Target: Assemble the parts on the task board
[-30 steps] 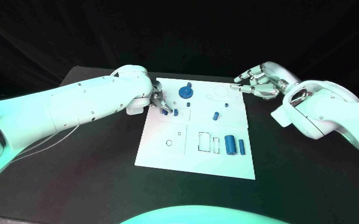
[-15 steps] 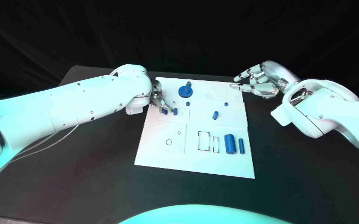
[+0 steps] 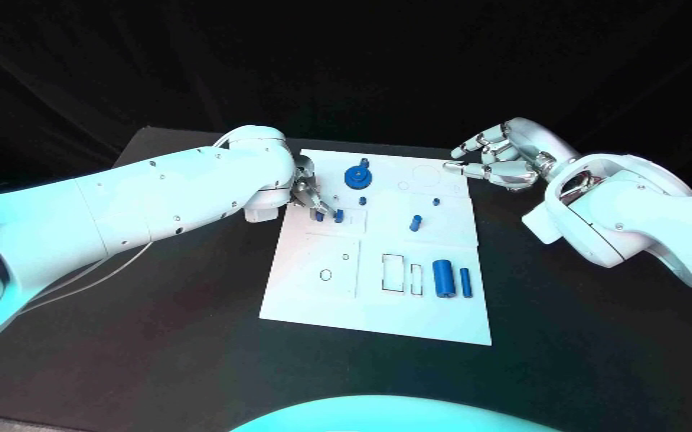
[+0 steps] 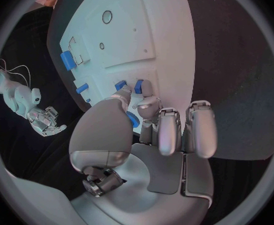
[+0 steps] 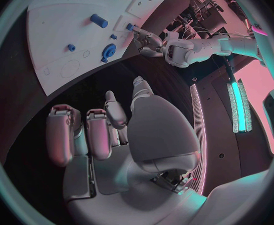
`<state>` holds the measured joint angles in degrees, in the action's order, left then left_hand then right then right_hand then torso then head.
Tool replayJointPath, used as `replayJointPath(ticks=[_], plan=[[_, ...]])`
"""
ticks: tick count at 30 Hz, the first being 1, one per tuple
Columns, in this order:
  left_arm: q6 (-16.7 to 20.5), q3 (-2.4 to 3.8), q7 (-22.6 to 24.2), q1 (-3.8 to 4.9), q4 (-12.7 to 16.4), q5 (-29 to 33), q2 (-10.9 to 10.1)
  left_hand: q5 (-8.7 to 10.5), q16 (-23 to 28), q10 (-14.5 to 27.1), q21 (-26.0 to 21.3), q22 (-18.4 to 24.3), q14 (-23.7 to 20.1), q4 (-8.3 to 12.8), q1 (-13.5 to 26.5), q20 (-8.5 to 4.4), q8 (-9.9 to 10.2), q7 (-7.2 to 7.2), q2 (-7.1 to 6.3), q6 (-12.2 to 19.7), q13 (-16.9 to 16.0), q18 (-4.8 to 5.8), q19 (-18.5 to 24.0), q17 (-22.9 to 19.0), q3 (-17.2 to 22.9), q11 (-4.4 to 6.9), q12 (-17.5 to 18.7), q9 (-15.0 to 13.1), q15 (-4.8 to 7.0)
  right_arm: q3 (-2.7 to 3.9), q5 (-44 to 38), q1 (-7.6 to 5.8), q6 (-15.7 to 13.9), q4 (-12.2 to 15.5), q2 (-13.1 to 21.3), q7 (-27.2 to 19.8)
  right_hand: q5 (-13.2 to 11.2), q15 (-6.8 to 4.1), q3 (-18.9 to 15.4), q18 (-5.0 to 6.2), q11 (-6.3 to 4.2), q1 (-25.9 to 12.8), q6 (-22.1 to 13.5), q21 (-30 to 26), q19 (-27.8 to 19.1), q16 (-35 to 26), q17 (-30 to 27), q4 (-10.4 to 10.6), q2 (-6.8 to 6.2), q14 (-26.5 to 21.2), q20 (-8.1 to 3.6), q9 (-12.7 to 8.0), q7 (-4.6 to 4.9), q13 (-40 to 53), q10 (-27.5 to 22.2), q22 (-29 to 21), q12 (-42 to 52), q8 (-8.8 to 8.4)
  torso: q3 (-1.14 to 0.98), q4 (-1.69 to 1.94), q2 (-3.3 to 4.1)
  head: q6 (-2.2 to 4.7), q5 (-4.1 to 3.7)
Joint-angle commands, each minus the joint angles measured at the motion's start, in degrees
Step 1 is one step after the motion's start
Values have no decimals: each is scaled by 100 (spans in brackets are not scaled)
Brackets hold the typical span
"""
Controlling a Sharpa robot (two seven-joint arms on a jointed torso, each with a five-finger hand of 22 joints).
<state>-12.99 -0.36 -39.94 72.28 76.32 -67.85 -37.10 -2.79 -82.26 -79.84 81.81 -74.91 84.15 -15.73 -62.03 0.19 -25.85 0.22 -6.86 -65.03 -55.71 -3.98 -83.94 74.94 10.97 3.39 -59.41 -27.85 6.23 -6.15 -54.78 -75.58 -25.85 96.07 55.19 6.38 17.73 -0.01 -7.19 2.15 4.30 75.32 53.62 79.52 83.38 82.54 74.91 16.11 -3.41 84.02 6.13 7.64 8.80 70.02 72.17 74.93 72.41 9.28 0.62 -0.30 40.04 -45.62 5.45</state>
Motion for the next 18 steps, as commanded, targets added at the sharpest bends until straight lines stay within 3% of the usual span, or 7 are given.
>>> replayJointPath(ticks=[1, 13, 18], plan=[[12, 3, -102, 1, 10, 30, 0, -16, 10, -33, 6, -170, 365, 7, -6, -22, -23, 15, 25, -31, -7, 101, -88, 686, -42, 3, -37, 9, 20, 0, -27, 3, 48, 4, -2, -30, 34, -28, -36, 69, -30, -7, 35, -32, -18, -33, 261, 2, 64, 291, -23, 7, -13, -5, -1, 796, -15, 36, 0, -1, 2, 3, -5], [43, 3, -115, 2, 0, 21, -45, -15, 11, -28, 3, -165, 365, 8, -22, -23, -23, 16, 27, -29, 12, 100, -87, 685, -58, 3, -19, 12, 21, 0, -27, 3, 50, -4, -4, -25, 34, -28, -40, 70, -31, -9, 35, -36, -20, -34, 260, 3, 65, 291, -23, 7, -14, -4, 0, 794, -14, 37, 5, -1, 1, 10, -11], [293, 9, -46, 3, 88, 62, -120, -15, 19, 54, -53, -80, 362, -17, -47, -24, 6, 45, 18, 47, 171, 81, -51, 678, -145, -17, 138, 35, 12, 0, -27, 3, 50, -14, -11, -27, 34, -29, -47, 71, -31, -12, 34, -43, -23, -36, 259, 4, 65, 291, -24, 8, -14, -3, 2, 790, -12, 38, 4, 1, -1, 15, -17]])
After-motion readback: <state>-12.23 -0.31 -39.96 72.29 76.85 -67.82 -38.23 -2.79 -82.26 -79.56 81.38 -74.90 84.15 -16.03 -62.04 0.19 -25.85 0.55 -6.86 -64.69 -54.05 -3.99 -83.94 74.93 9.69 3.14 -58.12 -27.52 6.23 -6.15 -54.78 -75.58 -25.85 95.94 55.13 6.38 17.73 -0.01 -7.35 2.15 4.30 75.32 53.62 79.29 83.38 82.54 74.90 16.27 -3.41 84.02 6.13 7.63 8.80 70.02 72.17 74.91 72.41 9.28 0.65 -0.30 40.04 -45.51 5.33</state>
